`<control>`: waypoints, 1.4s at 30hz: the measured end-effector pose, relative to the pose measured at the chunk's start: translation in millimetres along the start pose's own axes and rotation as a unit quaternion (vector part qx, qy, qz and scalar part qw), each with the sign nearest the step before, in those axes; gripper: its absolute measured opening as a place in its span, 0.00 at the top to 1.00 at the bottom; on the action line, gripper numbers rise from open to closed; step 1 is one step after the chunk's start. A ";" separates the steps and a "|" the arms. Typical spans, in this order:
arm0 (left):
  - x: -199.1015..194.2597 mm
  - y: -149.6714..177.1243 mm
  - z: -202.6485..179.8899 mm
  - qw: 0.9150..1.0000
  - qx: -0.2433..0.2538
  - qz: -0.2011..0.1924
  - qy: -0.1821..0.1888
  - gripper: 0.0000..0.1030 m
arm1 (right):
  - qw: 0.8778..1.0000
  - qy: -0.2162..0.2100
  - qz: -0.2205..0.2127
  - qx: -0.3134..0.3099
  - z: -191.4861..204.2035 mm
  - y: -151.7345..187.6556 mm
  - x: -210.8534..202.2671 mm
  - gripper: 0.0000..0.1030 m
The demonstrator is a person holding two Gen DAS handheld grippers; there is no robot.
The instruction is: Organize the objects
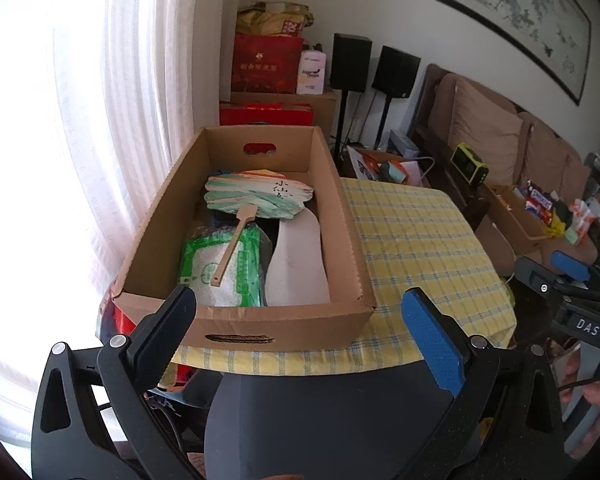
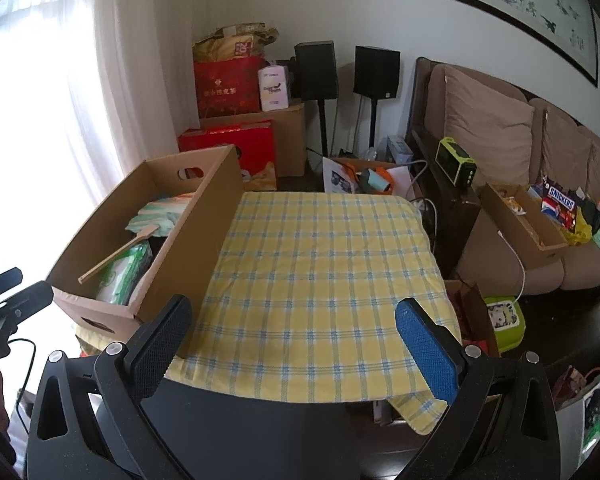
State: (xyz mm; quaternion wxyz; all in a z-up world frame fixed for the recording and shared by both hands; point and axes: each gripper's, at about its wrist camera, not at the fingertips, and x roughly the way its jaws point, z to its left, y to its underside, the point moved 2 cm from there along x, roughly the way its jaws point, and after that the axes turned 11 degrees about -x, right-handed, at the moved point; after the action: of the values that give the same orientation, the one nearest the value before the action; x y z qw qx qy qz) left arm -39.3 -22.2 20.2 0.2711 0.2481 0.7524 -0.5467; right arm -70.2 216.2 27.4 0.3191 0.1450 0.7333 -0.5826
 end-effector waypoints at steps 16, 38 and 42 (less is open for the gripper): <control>7.7 4.4 -4.6 1.000 0.005 0.003 -0.015 0.00 | 1.000 0.000 -0.001 -0.012 10.4 1.9 -2.6 0.00; 12.5 4.2 -5.2 1.000 0.006 0.001 -0.017 0.00 | 1.000 0.001 0.000 -0.015 14.3 3.1 -4.6 0.00; 12.1 4.5 -5.4 1.000 0.005 0.002 -0.018 0.00 | 1.000 0.000 -0.001 -0.015 14.0 2.6 -4.7 0.00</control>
State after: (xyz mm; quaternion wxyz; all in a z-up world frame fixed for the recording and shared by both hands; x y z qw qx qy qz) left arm -45.9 -14.8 10.3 0.2840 0.2410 0.7440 -0.5548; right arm -60.9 204.5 26.8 0.3207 0.1399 0.7422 -0.5715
